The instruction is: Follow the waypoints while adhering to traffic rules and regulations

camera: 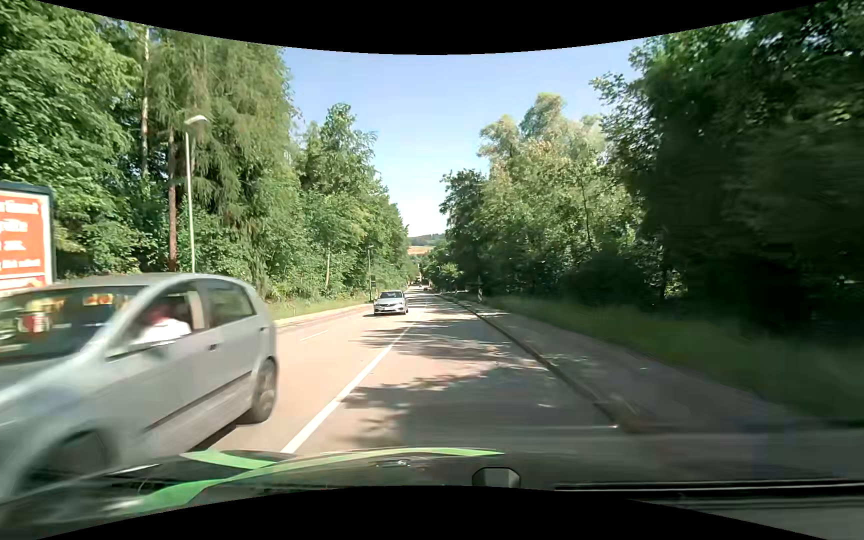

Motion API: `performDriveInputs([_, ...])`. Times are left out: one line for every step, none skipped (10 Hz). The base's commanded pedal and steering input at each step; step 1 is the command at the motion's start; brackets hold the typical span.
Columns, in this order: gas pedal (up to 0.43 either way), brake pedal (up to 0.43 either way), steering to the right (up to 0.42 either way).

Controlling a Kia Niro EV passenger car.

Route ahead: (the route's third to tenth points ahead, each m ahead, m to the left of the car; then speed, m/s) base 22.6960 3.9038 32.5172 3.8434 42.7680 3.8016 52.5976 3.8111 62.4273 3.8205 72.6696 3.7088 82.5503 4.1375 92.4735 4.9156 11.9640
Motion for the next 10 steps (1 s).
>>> performDriveInputs([0.047, 0.000, -0.016])
performDriveInputs([0.047, 0.000, -0.017])
performDriveInputs([0.059, 0.000, -0.017])
performDriveInputs([0.059, 0.000, -0.016])
performDriveInputs([0.059, 0.000, -0.015])
performDriveInputs([0.059, 0.000, -0.014])
performDriveInputs([0.059, 0.000, -0.014])
performDriveInputs([0.059, 0.000, -0.013])
performDriveInputs([0.059, 0.000, -0.012])
performDriveInputs([0.059, 0.000, -0.010])
